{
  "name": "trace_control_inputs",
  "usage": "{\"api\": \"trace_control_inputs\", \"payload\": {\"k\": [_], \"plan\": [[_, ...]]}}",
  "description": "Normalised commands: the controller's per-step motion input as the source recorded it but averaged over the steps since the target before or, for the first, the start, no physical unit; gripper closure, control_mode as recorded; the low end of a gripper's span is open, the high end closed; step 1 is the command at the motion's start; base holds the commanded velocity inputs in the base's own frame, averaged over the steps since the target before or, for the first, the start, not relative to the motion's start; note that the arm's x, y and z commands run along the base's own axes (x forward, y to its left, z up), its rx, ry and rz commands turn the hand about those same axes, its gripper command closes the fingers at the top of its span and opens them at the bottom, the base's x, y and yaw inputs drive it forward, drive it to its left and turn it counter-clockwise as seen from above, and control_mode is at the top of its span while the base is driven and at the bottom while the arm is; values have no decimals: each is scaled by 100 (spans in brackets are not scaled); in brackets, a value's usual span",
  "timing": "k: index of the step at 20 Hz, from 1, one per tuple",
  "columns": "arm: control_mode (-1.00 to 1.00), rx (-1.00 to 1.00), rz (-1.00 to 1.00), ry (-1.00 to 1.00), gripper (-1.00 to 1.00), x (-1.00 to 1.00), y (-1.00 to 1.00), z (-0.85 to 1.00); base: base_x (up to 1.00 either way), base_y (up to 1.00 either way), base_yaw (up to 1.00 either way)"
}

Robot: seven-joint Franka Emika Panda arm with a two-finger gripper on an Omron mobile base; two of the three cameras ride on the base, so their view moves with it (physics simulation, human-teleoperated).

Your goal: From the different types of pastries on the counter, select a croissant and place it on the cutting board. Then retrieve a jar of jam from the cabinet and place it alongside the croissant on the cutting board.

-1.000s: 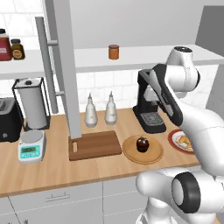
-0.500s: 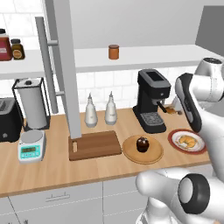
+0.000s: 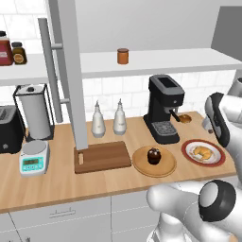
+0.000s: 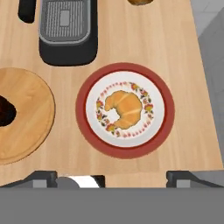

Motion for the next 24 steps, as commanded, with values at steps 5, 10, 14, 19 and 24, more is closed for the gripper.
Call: {"api": "trace_control_inputs", "payload": {"k": [5, 10, 14, 19, 24], "plan": [[-100, 0, 8, 0, -100, 56, -15, -23, 0, 0, 0], [-100, 0, 13, 2, -100, 39, -17, -43, 0, 0, 0], [-100, 0, 7, 15, -100, 37, -12, -20, 0, 0, 0], [-100, 0, 5, 17, -100, 33, -13, -57, 0, 0, 0], [-100, 0, 1, 9, -100, 8, -23, -58, 0, 0, 0]]}}
